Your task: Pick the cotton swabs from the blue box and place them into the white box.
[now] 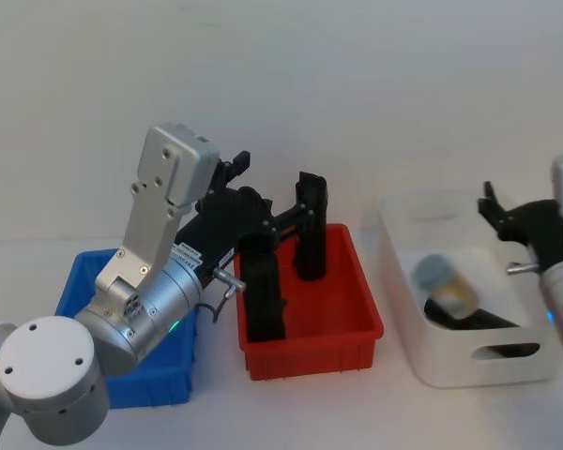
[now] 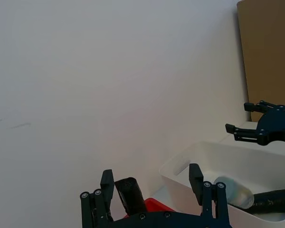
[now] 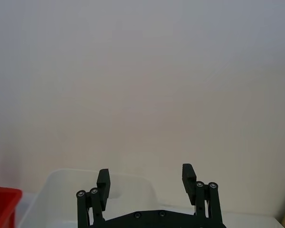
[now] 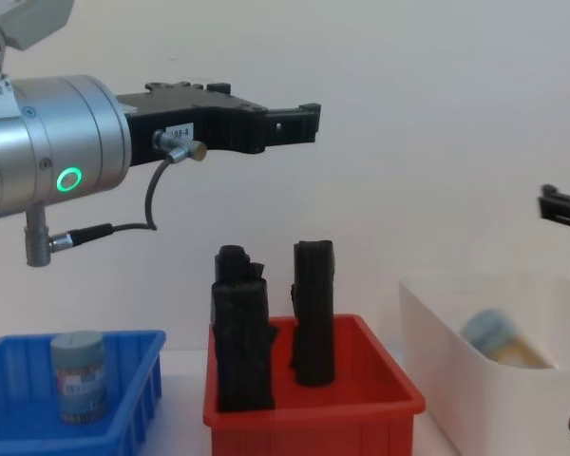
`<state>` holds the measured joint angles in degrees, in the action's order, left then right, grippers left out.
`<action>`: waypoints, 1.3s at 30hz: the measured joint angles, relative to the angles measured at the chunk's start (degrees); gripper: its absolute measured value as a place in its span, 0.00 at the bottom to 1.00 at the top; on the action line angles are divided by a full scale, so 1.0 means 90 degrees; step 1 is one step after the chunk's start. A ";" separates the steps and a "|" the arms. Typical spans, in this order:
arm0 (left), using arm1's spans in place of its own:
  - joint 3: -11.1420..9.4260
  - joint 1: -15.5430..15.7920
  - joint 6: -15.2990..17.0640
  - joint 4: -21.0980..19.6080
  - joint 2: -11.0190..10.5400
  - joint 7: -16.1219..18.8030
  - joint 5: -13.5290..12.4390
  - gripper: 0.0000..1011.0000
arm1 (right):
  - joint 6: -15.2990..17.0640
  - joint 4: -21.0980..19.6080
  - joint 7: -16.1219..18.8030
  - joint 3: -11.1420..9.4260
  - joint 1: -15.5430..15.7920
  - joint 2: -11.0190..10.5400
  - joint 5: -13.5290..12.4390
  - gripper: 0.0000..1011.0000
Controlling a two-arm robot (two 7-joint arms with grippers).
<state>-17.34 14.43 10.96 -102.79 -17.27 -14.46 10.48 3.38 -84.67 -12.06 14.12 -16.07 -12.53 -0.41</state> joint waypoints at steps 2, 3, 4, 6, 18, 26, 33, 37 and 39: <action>0.0000 0.0000 0.0000 0.0000 0.0000 0.0000 0.0000 0.99 | 0.0027 0.0009 -0.0168 -0.0064 0.0027 -0.0024 -0.0051 0.95; 0.0000 0.0000 0.0000 0.0000 0.0000 0.0000 0.0000 0.99 | 0.0040 0.0016 -0.0244 -0.0092 0.0037 -0.0036 -0.0075 0.97; 0.0000 0.0000 0.0000 0.0000 0.0000 0.0000 0.0000 0.99 | 0.0049 0.0022 -0.0300 -0.0113 0.0046 -0.0044 -0.0101 0.99; 0.0000 0.0000 0.0000 0.0000 0.0000 0.0000 0.0000 0.99 | 0.0071 0.0040 -0.0456 -0.0176 0.0066 -0.0069 -0.0154 0.99; 0.0000 0.0000 0.0000 0.0000 0.0000 0.0000 0.0000 0.99 | 0.0082 0.0056 -0.0888 -0.0400 0.0157 -0.0137 -0.0349 0.99; 0.0000 0.0000 0.0000 0.0000 0.0000 0.0000 0.0000 0.99 | -0.0206 -0.0163 -0.0758 -0.0449 0.0242 -0.0154 -0.0405 0.99; 0.0000 0.0000 0.0000 0.0000 0.0000 0.0000 0.0000 0.99 | -0.0577 -0.0431 -0.0622 -0.0464 0.0329 -0.0153 -0.0396 0.99; 0.0000 0.0000 0.0000 0.0000 0.0000 0.0000 0.0000 0.99 | -0.0844 -0.0629 -0.0546 -0.0465 0.0380 -0.0142 -0.0346 0.99; 0.0000 0.0000 0.0000 0.0000 0.0000 0.0000 0.0000 0.99 | -0.0974 -0.0739 -0.0505 -0.0463 0.0406 -0.0131 -0.0316 0.99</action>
<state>-17.34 14.43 10.96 -102.79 -17.28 -14.46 10.48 -5.38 -91.32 -16.60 9.95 -12.42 -13.71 -3.25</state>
